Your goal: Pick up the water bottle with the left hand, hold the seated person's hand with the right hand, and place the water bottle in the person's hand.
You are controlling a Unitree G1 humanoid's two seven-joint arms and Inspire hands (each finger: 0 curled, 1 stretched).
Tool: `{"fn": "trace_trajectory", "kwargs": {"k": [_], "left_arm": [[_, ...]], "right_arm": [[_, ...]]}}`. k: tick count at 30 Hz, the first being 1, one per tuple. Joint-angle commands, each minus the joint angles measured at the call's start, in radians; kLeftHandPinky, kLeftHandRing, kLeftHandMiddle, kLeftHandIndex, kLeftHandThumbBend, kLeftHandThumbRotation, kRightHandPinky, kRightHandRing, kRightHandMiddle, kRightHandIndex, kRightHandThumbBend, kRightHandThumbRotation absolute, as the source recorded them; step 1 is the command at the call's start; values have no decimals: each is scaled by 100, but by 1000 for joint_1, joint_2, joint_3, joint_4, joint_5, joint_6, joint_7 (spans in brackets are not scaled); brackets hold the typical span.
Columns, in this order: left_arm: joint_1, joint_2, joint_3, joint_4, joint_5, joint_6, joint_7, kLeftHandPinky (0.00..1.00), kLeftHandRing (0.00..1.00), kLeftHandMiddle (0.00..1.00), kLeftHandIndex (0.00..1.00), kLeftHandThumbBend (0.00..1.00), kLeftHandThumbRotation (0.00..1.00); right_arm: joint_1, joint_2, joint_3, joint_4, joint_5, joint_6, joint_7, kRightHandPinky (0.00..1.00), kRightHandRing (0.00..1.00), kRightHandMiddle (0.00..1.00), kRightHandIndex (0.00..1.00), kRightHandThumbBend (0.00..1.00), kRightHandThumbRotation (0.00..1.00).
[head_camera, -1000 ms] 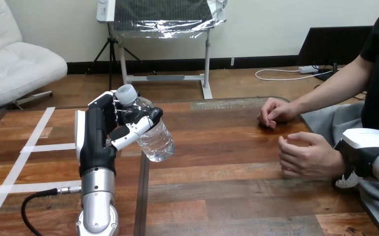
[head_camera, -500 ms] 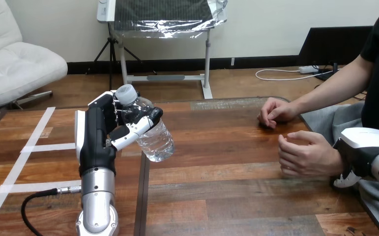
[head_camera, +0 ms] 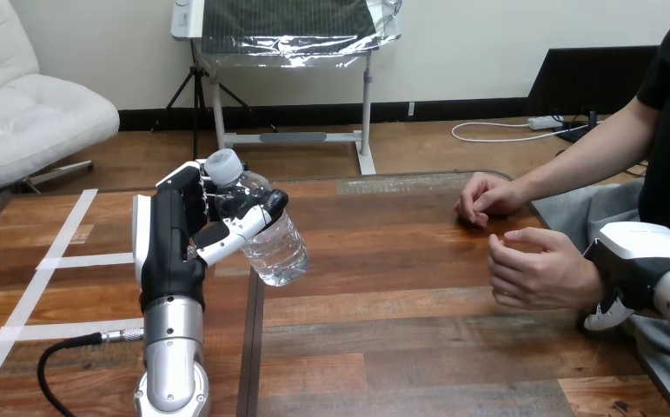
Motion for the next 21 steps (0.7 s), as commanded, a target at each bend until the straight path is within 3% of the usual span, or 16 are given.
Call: {"fn": "trace_trajectory", "kwargs": {"k": [1,5,14,21], "left_arm": [[-76,8,6,-46,-1,-12,3,45,42,44,51,63,0],[-77,8,6,-46,-2,-12,1,45,42,44,51,64,0],[-84,11,5,-32,-1,-31,-2,45,42,44,51,63,0],[-91,11,2,-27,-1,-35,-4,44,42,44,51,63,0]], "right_arm": [[5,12,-21,-35,22,-18,-32,18,28,40,44,64,0],[8,11,-28,-36,29,-25,-49,17,27,39,42,65,0],[5,7,-32,-68,30,0,-34,17,27,39,42,66,0],[11,-5,-41,-84,33,-45,-68,17,27,38,42,68,0]]}}
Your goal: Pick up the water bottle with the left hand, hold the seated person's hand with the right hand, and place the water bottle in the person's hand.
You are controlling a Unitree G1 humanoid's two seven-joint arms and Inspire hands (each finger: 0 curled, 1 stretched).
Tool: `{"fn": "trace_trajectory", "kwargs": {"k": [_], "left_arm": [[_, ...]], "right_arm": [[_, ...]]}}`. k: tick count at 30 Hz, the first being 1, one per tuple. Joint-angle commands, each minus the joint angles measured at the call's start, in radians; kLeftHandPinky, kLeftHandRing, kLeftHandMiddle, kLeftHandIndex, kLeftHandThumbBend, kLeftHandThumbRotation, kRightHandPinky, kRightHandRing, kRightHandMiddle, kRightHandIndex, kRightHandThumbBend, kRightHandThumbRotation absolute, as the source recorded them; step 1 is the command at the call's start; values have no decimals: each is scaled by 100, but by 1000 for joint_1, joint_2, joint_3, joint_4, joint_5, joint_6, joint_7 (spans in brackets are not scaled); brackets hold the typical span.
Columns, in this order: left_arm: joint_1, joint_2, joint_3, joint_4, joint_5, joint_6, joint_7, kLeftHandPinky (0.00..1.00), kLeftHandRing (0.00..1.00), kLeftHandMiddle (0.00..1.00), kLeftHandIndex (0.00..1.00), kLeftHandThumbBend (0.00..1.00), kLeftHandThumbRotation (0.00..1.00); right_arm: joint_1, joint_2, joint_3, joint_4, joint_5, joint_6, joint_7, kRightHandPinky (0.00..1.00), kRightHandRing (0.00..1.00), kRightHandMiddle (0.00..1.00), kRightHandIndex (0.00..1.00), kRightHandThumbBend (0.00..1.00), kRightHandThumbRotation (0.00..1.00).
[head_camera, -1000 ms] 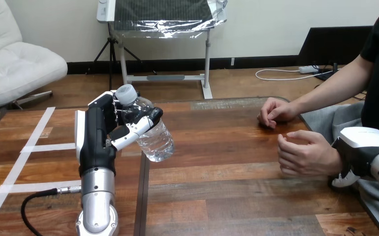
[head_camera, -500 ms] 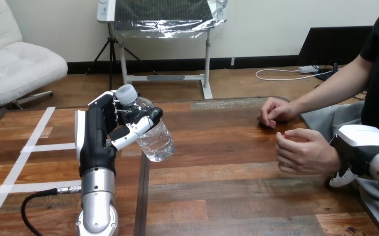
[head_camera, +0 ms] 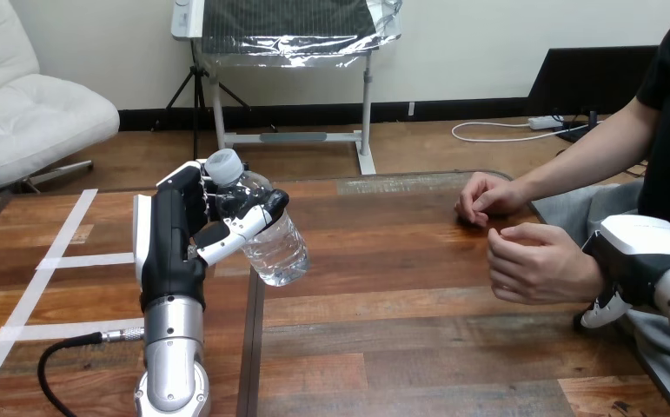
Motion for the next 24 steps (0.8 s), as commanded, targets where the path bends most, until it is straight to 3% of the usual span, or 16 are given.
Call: {"fn": "trace_trajectory", "kwargs": {"k": [1,24], "left_arm": [[-90,10,2,-28,0,-33,-2,44,42,44,51,63,0],[-103,-9,-23,-63,55,-3,30,41,41,44,50,63,0]], "right_arm": [[-7,-1,-18,-57,13,-39,-36,17,27,38,42,69,0],[-10,-19,-51,-130,27,-51,-43,19,26,36,40,70,0]]}}
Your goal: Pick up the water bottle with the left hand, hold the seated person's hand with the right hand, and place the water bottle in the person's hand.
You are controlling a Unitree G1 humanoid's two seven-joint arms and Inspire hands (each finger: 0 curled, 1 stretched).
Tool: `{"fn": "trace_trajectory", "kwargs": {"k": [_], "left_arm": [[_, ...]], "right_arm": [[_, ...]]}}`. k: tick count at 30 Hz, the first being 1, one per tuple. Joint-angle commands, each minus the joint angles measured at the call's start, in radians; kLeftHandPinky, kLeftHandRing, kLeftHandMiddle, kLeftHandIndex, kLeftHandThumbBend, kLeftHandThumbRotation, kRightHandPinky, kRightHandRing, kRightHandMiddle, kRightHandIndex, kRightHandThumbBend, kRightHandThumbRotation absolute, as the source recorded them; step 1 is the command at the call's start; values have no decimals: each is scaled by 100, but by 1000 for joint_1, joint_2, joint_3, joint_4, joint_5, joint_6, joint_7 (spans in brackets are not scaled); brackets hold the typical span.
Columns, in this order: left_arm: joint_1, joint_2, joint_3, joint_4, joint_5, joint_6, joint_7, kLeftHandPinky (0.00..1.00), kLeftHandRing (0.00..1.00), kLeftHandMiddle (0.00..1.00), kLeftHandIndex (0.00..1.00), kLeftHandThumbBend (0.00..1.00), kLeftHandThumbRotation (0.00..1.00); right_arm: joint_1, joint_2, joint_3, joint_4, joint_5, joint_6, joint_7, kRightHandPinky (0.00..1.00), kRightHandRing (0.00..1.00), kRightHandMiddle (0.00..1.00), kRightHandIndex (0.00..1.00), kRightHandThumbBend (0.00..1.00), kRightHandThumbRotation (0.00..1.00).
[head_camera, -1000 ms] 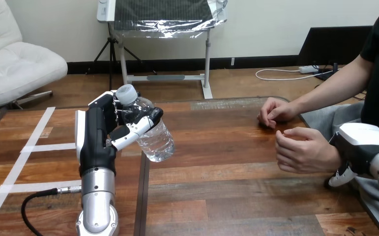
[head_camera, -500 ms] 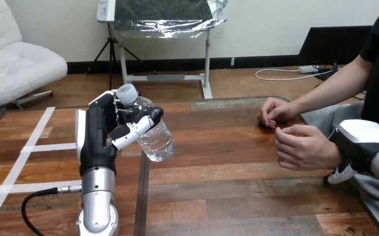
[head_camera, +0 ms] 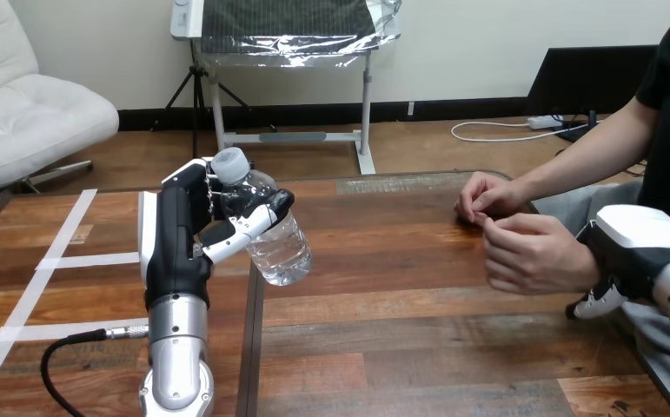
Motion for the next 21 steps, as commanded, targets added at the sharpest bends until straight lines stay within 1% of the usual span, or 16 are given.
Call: {"fn": "trace_trajectory", "kwargs": {"k": [1,8,17,21], "left_arm": [[-99,-3,-14,-62,15,-7,10,40,41,43,50,63,0],[-100,-7,-21,-71,28,-2,10,40,41,43,50,63,0],[-102,-13,-33,-90,41,23,15,40,41,43,50,63,0],[-105,-14,-41,-94,41,28,13,39,41,43,50,63,0]], "right_arm": [[-31,-9,-24,-74,8,-22,-32,19,26,36,40,70,0],[-29,-19,-37,-109,5,-14,-17,19,26,36,39,71,0],[-24,-35,-51,-182,9,15,36,20,27,37,41,71,0],[-16,-41,-59,-206,13,8,33,20,27,37,41,72,0]]}}
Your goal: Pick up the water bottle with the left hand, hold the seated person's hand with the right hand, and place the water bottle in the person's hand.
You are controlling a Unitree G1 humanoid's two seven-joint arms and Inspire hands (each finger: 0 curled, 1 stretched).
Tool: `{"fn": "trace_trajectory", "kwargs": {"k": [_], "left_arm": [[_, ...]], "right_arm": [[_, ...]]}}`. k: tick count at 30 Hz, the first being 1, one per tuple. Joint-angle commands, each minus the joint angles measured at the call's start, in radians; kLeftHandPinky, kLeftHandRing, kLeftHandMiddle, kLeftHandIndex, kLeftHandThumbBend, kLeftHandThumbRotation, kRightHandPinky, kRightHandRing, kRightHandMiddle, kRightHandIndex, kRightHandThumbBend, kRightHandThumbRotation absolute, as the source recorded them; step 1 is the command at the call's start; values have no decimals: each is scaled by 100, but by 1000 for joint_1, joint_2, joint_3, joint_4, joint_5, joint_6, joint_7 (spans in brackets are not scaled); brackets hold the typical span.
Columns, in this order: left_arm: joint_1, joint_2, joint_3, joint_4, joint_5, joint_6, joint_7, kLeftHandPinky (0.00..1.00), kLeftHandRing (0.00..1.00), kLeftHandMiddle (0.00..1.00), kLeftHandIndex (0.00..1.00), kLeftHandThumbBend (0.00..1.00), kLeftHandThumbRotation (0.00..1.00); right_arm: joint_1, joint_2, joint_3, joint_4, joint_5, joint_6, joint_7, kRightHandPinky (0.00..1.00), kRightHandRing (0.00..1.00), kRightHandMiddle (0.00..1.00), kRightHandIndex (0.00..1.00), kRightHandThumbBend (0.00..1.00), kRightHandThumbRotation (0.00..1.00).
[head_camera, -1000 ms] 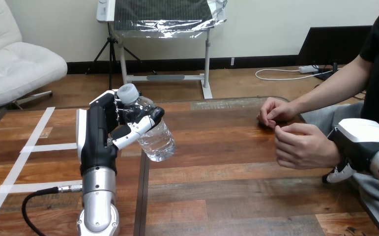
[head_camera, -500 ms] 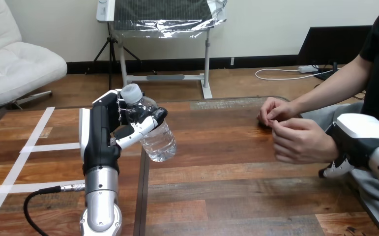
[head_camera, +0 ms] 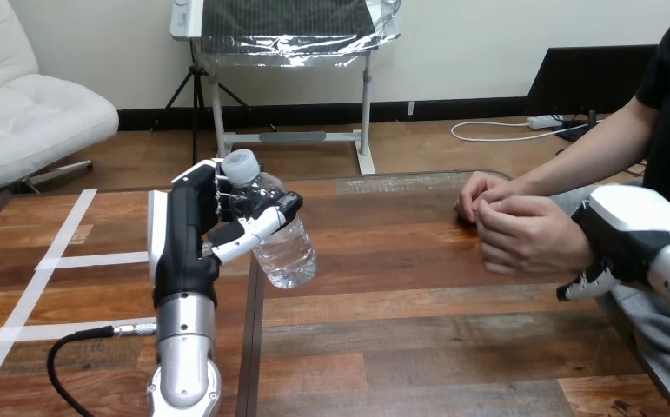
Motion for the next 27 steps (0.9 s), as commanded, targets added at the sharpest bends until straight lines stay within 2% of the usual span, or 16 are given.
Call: {"fn": "trace_trajectory", "kwargs": {"k": [1,14,20,27], "left_arm": [[-101,-6,-15,-85,18,-7,7,39,40,43,50,63,0],[-111,-23,-44,-113,25,22,-1,38,40,44,50,63,0],[-120,-40,-53,-121,12,34,-18,38,40,43,50,63,0],[-133,-57,-70,-129,18,46,-28,40,41,43,50,64,0]], "right_arm": [[-25,-23,-37,-91,15,-10,-2,20,27,37,41,72,0],[-3,-32,-63,-177,13,-13,-8,21,28,38,38,72,0],[3,-35,-63,-224,-4,1,-3,23,30,38,37,72,0],[4,-40,-62,-259,-15,-13,-5,24,30,39,37,74,0]]}}
